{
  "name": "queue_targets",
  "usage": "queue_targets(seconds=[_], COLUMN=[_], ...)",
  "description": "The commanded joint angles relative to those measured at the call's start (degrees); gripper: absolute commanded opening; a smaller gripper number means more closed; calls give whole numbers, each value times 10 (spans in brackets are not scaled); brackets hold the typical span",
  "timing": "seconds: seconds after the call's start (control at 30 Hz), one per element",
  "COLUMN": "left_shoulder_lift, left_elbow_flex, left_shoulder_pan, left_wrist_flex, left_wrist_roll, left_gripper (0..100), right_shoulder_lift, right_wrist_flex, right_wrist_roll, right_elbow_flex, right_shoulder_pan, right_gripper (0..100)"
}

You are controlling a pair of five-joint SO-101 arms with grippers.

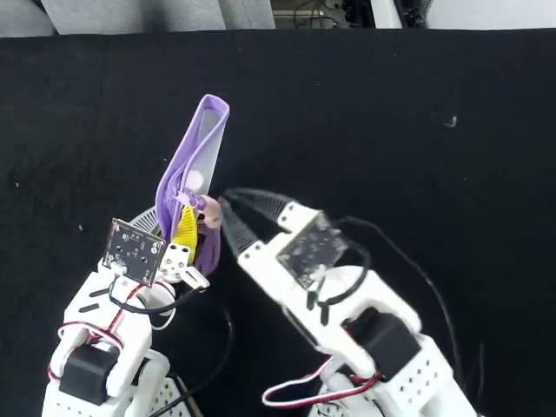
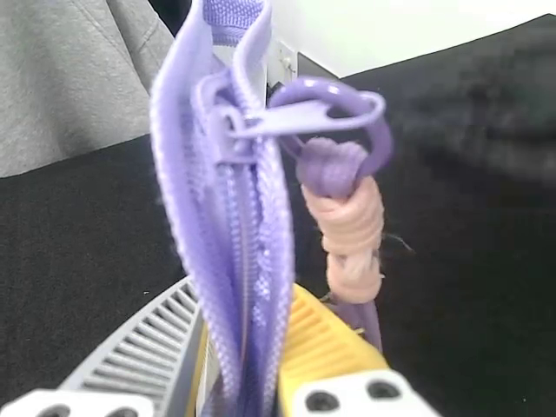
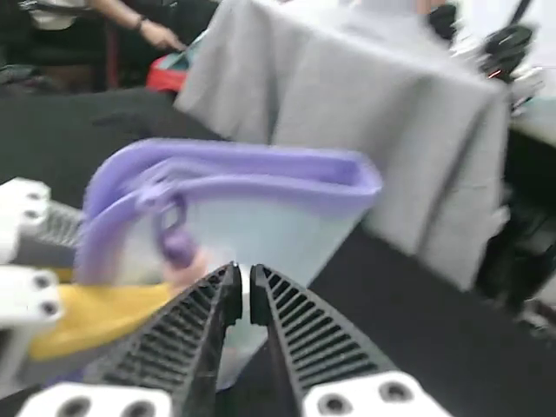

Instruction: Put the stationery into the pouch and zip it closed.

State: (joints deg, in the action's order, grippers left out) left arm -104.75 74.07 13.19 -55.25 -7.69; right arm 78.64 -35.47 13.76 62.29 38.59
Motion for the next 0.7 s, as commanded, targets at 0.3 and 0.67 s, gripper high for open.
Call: queue_targets(seconds=[0.3,0.67], left_shoulder_lift=[0,0], left_elbow_flex=[0,0], left_shoulder_pan=[-6,-6], left_wrist_flex=[-4,-4], left_wrist_roll=[-4,-4], left_gripper=[28,28], right_shoulder_lift=[8,7], right_wrist_flex=[-25,13], right_wrist_roll=[-79,-55], right_elbow_flex=[-36,29], right_shoulder_pan=[-25,136], right_gripper=[92,208])
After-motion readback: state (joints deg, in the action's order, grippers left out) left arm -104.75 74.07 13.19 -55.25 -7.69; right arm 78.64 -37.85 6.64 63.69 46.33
